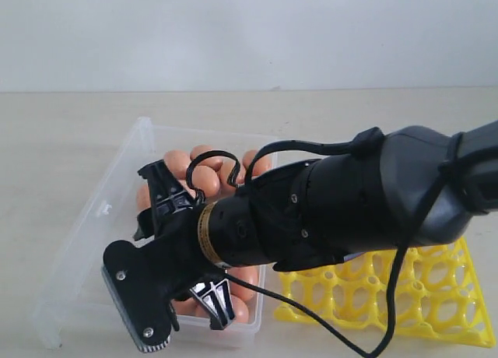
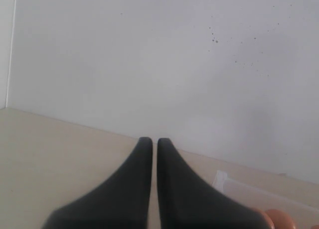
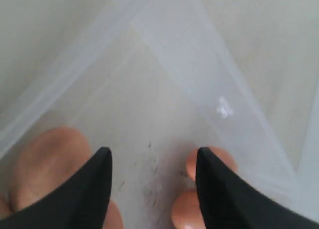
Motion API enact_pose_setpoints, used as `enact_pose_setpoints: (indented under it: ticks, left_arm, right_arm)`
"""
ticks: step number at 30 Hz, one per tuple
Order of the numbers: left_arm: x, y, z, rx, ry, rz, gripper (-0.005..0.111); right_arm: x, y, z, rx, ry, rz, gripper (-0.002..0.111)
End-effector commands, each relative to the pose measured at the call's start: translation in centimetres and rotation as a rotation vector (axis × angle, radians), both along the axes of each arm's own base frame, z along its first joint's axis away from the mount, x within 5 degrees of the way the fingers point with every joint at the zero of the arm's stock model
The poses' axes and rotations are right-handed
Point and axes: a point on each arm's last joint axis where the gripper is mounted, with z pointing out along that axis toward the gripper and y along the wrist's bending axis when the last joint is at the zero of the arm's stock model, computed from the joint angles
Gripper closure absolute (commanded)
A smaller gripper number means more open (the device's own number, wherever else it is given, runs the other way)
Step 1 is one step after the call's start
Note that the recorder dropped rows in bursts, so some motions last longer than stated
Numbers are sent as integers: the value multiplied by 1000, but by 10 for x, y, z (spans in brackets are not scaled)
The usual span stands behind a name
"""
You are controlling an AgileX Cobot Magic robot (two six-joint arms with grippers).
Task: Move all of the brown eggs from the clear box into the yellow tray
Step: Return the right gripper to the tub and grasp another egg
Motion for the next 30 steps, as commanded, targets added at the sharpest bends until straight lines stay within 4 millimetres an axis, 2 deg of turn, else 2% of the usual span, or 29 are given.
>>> enact_pose_setpoints:
  ticks: [1, 5, 12, 21, 30]
  left_arm:
    - [0, 0, 1, 5, -5, -3, 103]
    - [0, 0, 1, 5, -5, -3, 103]
    - [0, 0, 1, 5, -5, -3, 103]
    - [0, 0, 1, 5, -5, -3, 103]
    - [0, 0, 1, 5, -5, -3, 103]
  right_arm:
    - [9, -11, -4, -89, -2, -159, 61]
    - [8, -9, -3, 1, 112, -259, 61]
    - [15, -19, -6, -13, 164, -429, 61]
    - [19, -25, -8, -37, 162, -467, 61]
    - [19, -21, -40, -129, 174, -417, 61]
